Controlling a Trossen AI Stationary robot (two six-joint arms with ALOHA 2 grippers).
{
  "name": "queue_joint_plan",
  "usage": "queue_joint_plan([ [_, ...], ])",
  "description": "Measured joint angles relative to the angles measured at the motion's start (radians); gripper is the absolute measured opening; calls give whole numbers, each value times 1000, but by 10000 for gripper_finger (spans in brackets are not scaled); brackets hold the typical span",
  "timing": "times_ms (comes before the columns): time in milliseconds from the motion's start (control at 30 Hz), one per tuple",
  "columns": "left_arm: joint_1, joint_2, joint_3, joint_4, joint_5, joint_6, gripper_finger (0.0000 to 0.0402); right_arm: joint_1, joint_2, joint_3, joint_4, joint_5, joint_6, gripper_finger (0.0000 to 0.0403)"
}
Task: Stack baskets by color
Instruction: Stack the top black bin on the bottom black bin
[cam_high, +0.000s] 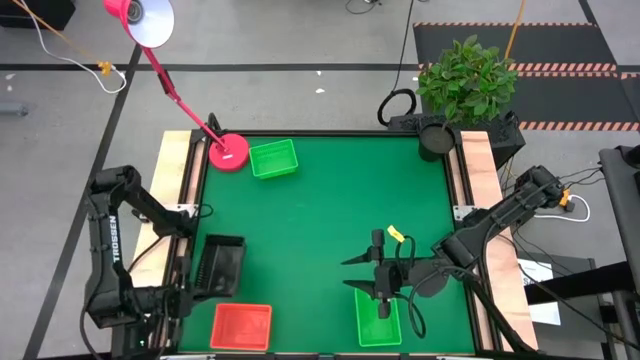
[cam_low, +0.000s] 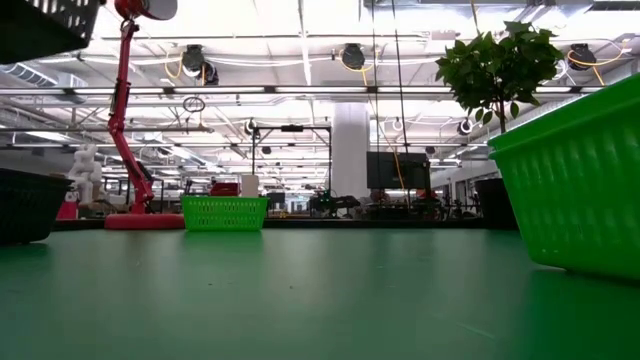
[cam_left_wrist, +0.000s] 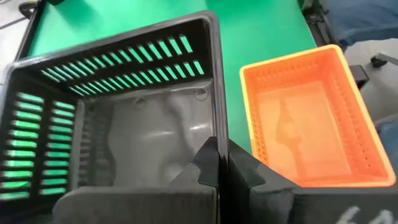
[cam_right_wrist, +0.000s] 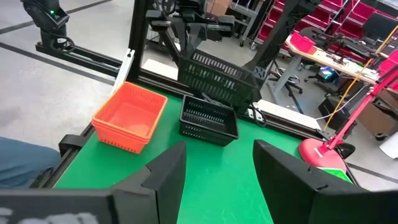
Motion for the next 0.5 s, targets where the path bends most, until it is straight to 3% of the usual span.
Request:
queue_joint_plan([
  [500,-11,-1,-128,7,4,-104,19,0,0,0,0,-1,7,180],
])
